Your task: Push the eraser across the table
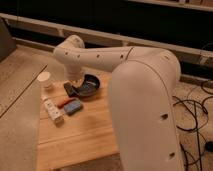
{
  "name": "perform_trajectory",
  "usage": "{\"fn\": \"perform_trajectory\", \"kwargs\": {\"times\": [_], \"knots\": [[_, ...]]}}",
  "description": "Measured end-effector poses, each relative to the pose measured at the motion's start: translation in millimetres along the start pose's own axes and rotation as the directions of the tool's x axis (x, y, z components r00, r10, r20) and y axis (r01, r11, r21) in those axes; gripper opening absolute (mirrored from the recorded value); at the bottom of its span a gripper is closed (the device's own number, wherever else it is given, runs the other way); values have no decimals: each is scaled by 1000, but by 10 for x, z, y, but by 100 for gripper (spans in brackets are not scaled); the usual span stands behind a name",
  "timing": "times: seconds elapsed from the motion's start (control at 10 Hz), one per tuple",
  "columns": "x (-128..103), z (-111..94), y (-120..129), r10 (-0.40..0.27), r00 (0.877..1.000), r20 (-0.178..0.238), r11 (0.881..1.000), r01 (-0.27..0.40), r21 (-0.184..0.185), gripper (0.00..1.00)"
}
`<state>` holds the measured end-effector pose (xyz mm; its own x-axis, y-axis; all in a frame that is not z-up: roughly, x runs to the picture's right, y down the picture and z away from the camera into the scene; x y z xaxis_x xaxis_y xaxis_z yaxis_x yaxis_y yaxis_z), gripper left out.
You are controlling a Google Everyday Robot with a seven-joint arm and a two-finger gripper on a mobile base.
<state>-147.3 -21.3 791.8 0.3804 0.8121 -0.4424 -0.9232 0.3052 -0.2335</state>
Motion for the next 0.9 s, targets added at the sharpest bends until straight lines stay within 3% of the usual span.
{"fn": "perform_trajectory", "kwargs": {"times": [0.3,0.4,0.5,0.7,0.9], "knots": [[-32,247,-21,-25,997,-74,1000,24,-8,12],[-61,422,-2,-46,991,-127,999,45,-12,12],[-67,507,2,-57,986,-154,998,56,-14,12],[-155,774,36,-116,962,-245,993,121,6,12],[-351,914,-40,-156,943,-294,984,173,33,12]]}}
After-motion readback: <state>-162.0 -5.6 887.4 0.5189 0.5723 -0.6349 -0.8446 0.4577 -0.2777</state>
